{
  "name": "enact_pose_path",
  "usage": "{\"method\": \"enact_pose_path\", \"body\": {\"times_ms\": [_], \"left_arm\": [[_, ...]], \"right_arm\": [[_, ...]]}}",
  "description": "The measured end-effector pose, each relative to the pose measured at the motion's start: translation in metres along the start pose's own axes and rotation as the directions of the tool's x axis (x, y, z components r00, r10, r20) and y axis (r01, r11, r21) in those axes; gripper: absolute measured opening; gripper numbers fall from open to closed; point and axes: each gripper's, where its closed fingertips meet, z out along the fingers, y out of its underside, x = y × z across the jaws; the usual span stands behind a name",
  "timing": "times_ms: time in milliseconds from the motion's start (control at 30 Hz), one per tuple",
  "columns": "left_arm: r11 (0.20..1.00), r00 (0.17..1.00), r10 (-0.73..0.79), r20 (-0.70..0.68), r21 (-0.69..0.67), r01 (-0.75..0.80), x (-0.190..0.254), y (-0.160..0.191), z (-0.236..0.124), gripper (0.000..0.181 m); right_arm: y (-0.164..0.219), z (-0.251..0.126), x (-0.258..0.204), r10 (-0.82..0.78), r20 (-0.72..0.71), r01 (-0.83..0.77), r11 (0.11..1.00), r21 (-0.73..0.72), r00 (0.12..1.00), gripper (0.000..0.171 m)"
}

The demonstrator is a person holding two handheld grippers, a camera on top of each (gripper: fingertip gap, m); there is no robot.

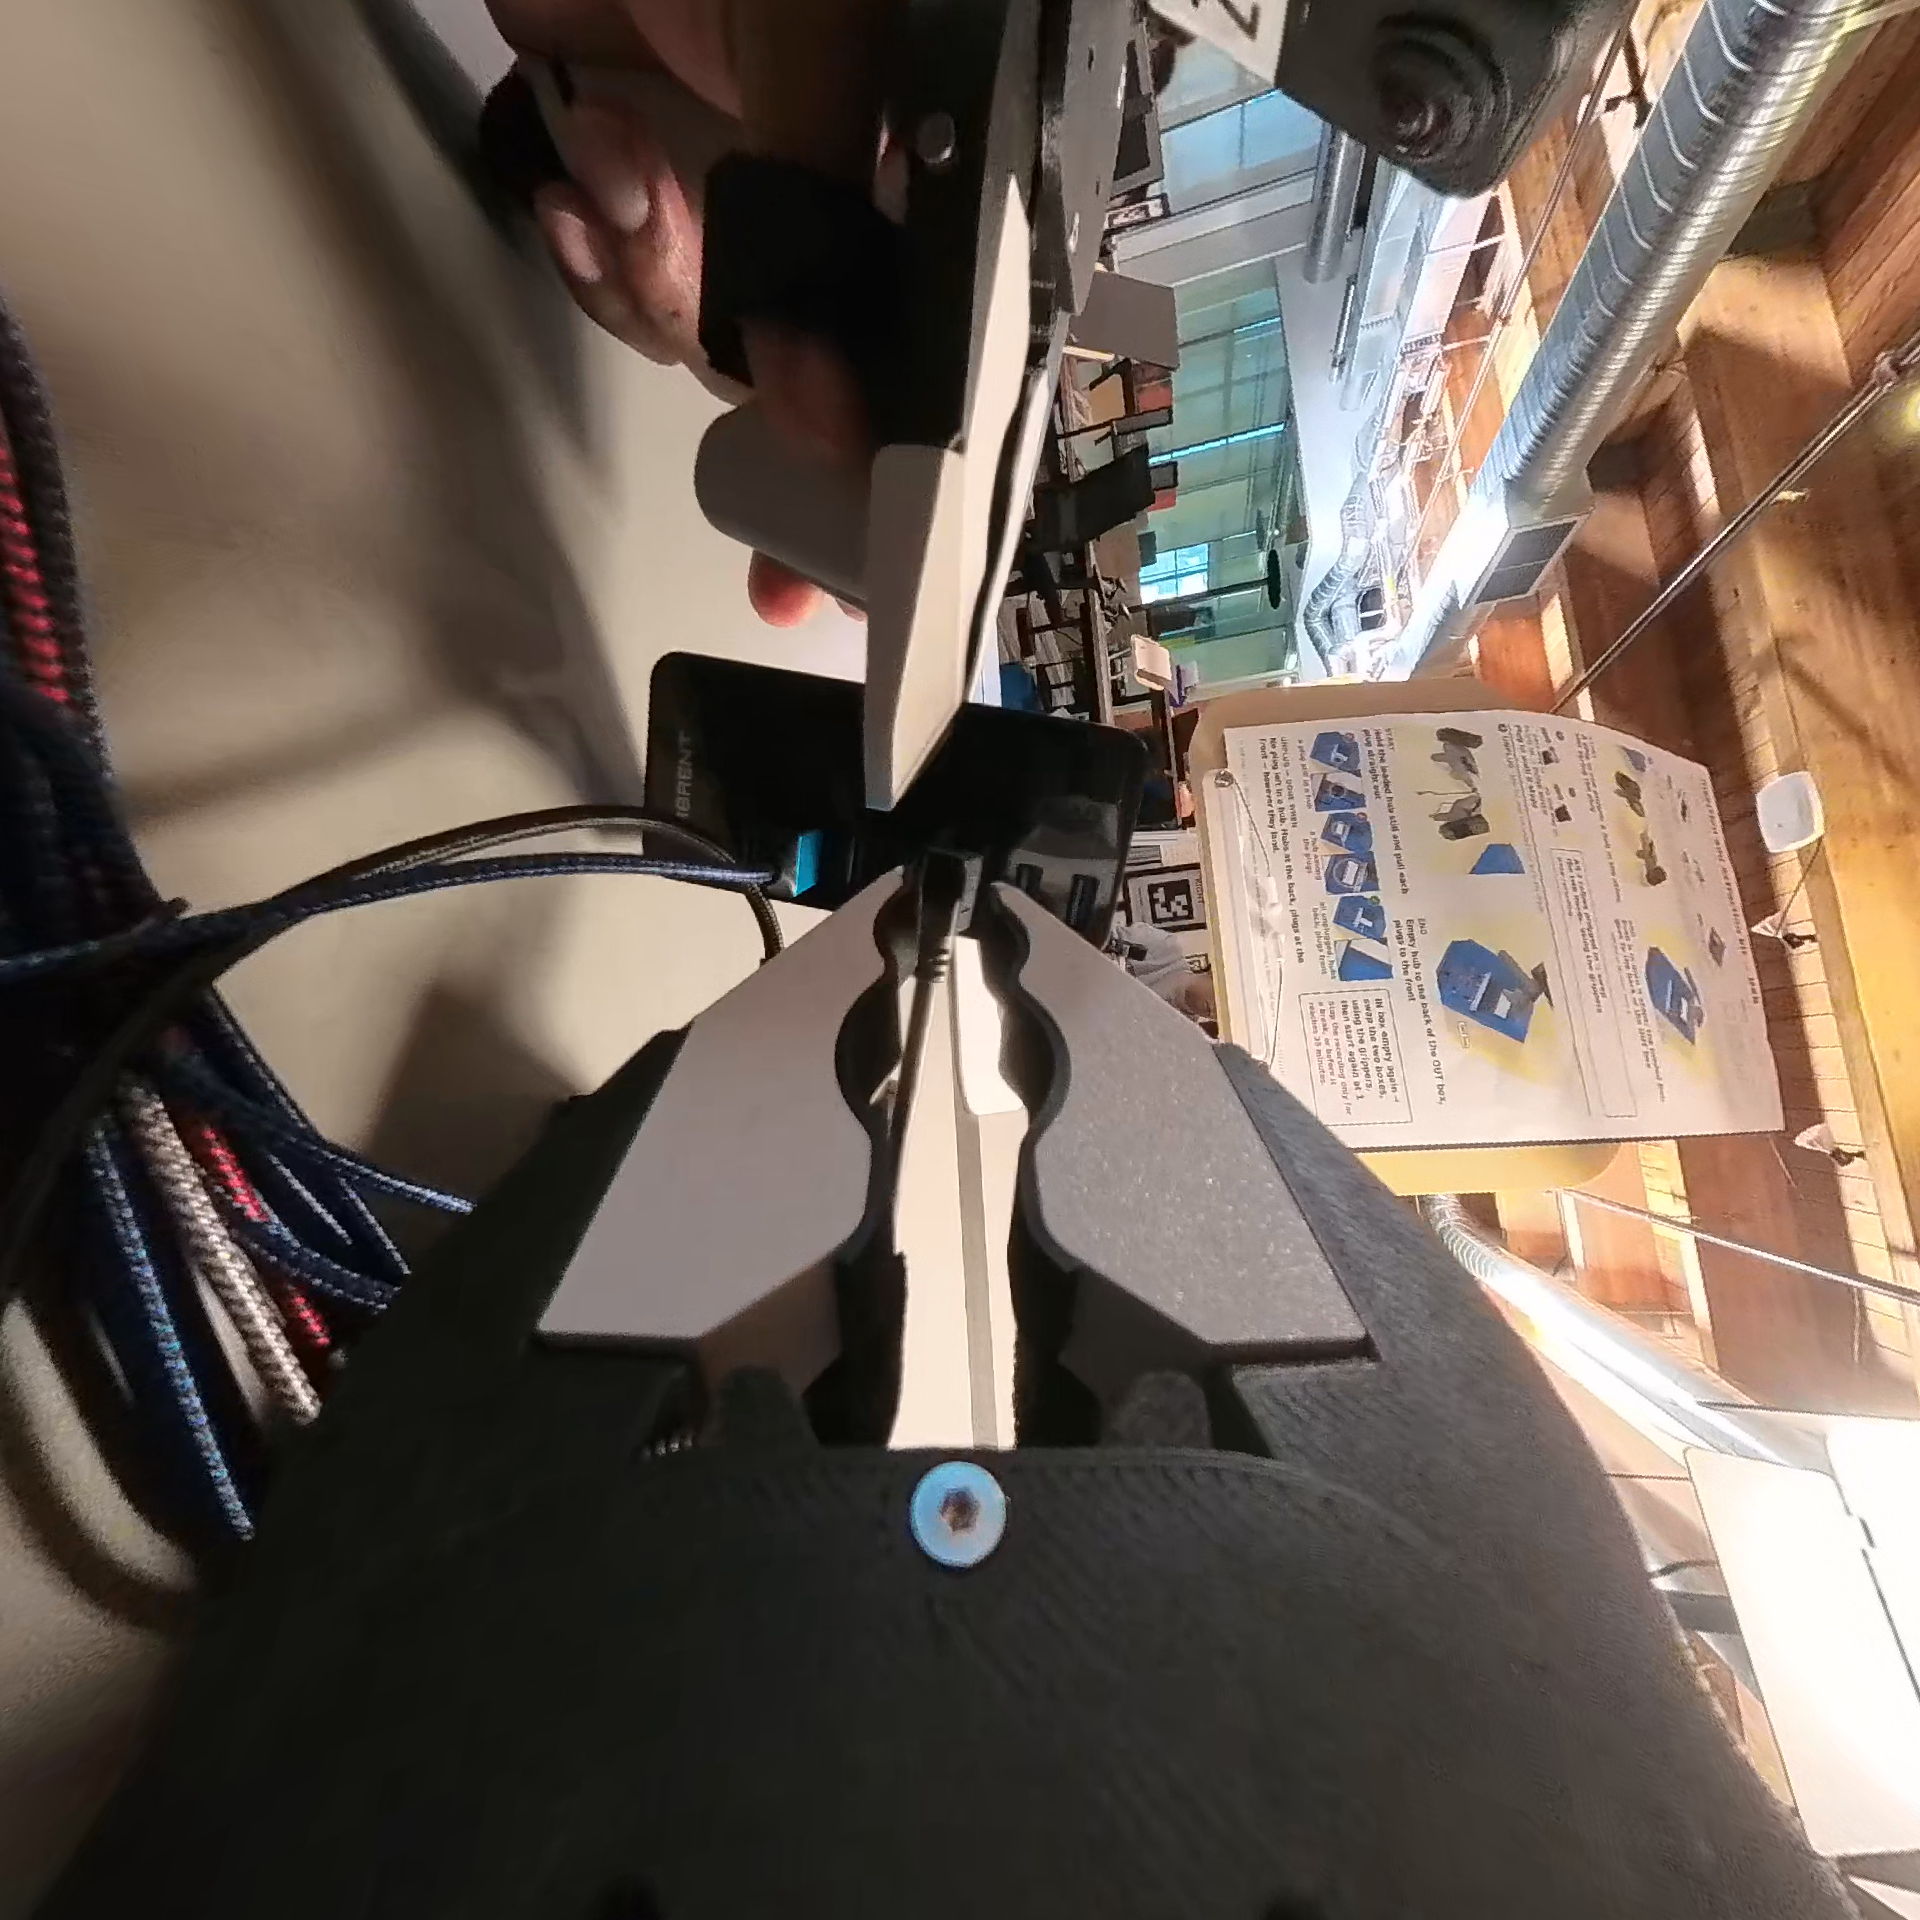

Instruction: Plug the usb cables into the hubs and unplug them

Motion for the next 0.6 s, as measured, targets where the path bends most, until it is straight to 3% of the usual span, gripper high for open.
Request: {"method": "enact_pose_path", "body": {"times_ms": [600], "left_arm": [[0.979,0.978,0.205,0.029,0.013,-0.206,0.0087,-0.0073,-0.0040,0.032]], "right_arm": [[-0.0048,-0.0078,0.0066,0.095,0.051,-0.099,0.991,0.088,0.994,0.009]]}}
